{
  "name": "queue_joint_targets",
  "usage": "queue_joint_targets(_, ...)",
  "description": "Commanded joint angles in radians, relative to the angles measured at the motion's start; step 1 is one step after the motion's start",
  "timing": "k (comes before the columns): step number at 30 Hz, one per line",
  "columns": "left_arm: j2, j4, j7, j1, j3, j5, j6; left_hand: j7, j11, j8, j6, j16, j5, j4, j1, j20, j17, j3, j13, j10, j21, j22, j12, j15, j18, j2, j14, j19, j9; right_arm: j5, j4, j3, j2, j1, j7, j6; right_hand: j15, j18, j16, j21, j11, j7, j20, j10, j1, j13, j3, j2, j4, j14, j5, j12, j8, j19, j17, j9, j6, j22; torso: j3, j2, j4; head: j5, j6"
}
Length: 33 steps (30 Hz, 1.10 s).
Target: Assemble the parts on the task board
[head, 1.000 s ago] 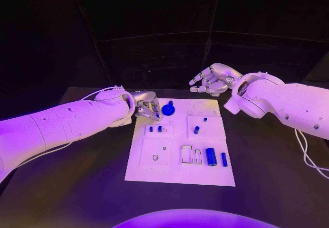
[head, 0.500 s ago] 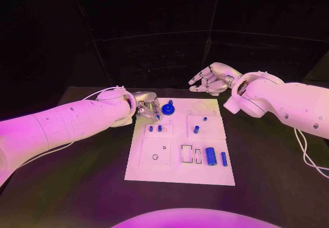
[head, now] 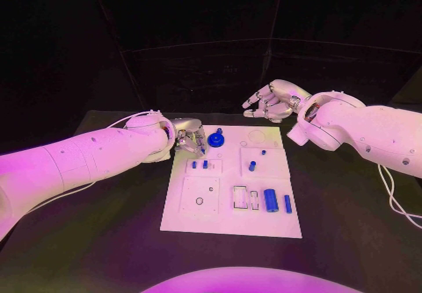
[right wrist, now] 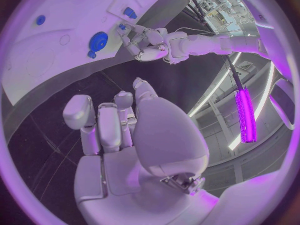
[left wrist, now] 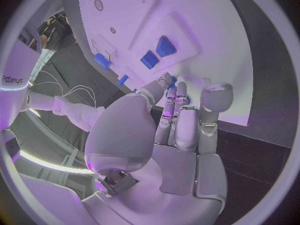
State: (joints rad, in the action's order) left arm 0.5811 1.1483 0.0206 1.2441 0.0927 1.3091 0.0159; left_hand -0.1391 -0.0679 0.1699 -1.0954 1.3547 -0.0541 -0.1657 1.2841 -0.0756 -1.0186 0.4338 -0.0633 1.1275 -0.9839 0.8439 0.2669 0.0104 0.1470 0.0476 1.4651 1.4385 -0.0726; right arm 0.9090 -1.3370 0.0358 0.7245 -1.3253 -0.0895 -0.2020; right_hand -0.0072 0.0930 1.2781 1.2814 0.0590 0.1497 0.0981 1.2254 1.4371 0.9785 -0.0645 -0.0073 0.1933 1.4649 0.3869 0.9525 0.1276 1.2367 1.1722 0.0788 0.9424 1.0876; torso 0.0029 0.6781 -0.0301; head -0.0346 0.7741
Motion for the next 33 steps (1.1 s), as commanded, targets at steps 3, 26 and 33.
queue_joint_targets(3, -0.002, -0.002, -0.005, 0.000, 0.001, -0.004, -0.016, -0.001, -0.001, -0.006, -0.004, -0.001, 0.002, 0.000, -0.007, -0.001, 0.002, 0.007, -0.001, 0.008, -0.006, 0.002, -0.005, 0.009, -0.013, -0.001, 0.014, 0.006, -0.001, 0.001, -0.001, -0.001, 0.000, -0.002, -0.009, 0.005, -0.009, 0.015, -0.004, -0.003, -0.001, 0.000, -0.002, 0.000, 0.004, 0.001, 0.003, 0.004, -0.005, 0.015, 0.005, 0.000, 0.005, -0.004, -0.001, -0.002, 0.001, -0.001, -0.0001, 0.000, 0.0003, 0.000, 0.000)
queue_joint_targets(26, -0.003, -0.008, -0.013, -0.003, 0.003, -0.004, -0.009, -0.028, -0.027, -0.077, 0.078, -0.002, 0.002, -0.015, -0.026, -0.015, 0.022, 0.012, 0.000, -0.030, -0.011, 0.014, -0.067, -0.011, -0.017, 0.030, 0.010, -0.002, 0.010, 0.001, 0.001, -0.001, 0.000, -0.002, -0.009, 0.004, -0.009, 0.015, -0.008, -0.005, -0.001, 0.000, -0.002, 0.001, 0.004, -0.004, 0.004, 0.005, -0.005, 0.015, 0.005, -0.004, 0.006, -0.004, -0.005, -0.002, 0.002, -0.004, -0.0004, 0.000, -0.0005, 0.000, 0.002)
queue_joint_targets(33, 0.000, -0.008, -0.011, -0.003, 0.003, -0.004, -0.004, -0.029, -0.029, -0.088, 0.093, -0.001, 0.002, -0.018, -0.027, -0.017, 0.024, 0.012, -0.001, -0.035, -0.012, 0.016, -0.074, -0.013, -0.016, 0.033, 0.009, -0.003, 0.009, 0.001, 0.002, -0.001, 0.000, -0.002, -0.009, 0.004, -0.009, 0.015, -0.008, -0.005, -0.001, 0.000, -0.002, 0.001, 0.004, -0.004, 0.004, 0.005, -0.005, 0.015, 0.005, -0.004, 0.006, -0.004, -0.005, -0.002, 0.002, -0.004, -0.0005, 0.000, -0.0001, -0.001, 0.002)
